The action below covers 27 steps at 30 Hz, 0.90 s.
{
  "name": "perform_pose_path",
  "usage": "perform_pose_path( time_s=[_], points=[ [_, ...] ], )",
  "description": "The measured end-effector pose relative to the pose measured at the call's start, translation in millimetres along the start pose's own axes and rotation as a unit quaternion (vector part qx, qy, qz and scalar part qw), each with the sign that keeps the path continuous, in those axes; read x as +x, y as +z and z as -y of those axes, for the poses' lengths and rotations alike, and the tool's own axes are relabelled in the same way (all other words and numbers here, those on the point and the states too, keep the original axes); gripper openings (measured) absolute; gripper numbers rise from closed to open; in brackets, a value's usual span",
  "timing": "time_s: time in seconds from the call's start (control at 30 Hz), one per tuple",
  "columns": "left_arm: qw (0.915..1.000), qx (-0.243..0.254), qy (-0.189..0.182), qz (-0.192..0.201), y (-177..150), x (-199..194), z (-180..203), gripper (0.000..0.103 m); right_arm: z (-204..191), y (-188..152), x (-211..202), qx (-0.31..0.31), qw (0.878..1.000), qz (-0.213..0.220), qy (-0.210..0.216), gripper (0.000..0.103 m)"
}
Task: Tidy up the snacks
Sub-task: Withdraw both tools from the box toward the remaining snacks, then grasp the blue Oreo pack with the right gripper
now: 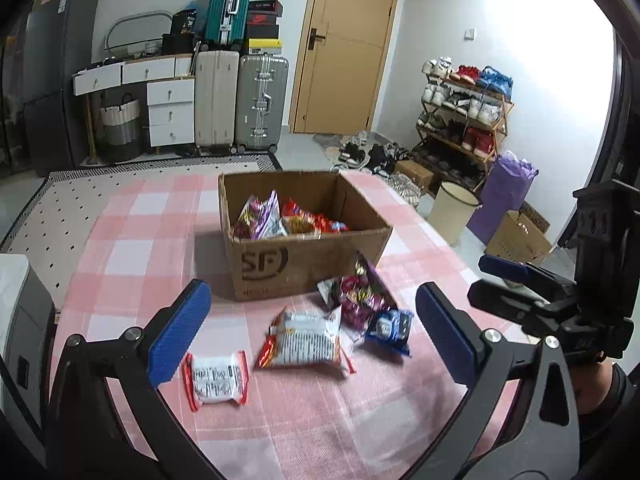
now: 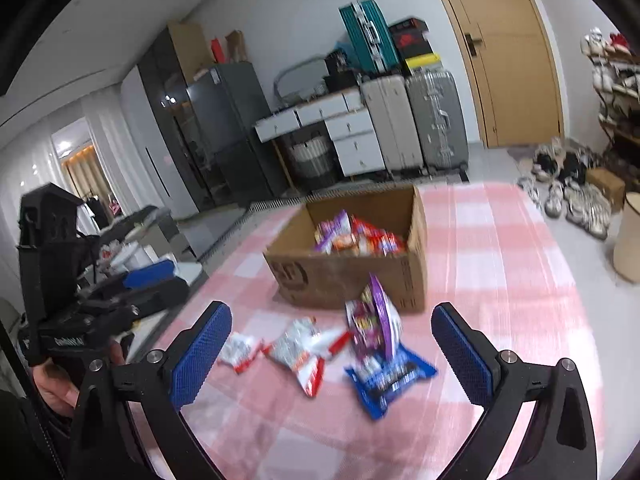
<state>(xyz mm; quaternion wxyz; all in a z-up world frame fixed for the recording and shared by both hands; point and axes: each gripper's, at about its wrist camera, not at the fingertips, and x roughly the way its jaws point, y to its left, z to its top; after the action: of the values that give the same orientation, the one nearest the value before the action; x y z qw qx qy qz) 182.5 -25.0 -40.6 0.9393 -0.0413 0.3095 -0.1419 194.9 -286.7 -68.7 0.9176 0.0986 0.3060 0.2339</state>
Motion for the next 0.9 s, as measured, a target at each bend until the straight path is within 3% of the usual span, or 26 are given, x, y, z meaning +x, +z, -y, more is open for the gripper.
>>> perform_pose_path(
  time_s=[0.57, 0.7, 0.9],
  points=[
    [0.9991, -0.022, 0.014, -0.034, -51, 35, -26, 0.102, 37, -59, 57, 0.055, 0.995, -0.084, -0.024, 0.102],
    [0.998, -0.017, 0.061, 0.004, -61, 29, -39, 0.102, 45, -62, 71, 0.065, 0.992, -0.1, -0.027, 0.102],
    [0.997, -0.054, 0.055, -0.009, -64, 36, -64, 0.102, 52, -64, 89, 0.072, 0.99, -0.116, -0.025, 0.102]
  ],
)
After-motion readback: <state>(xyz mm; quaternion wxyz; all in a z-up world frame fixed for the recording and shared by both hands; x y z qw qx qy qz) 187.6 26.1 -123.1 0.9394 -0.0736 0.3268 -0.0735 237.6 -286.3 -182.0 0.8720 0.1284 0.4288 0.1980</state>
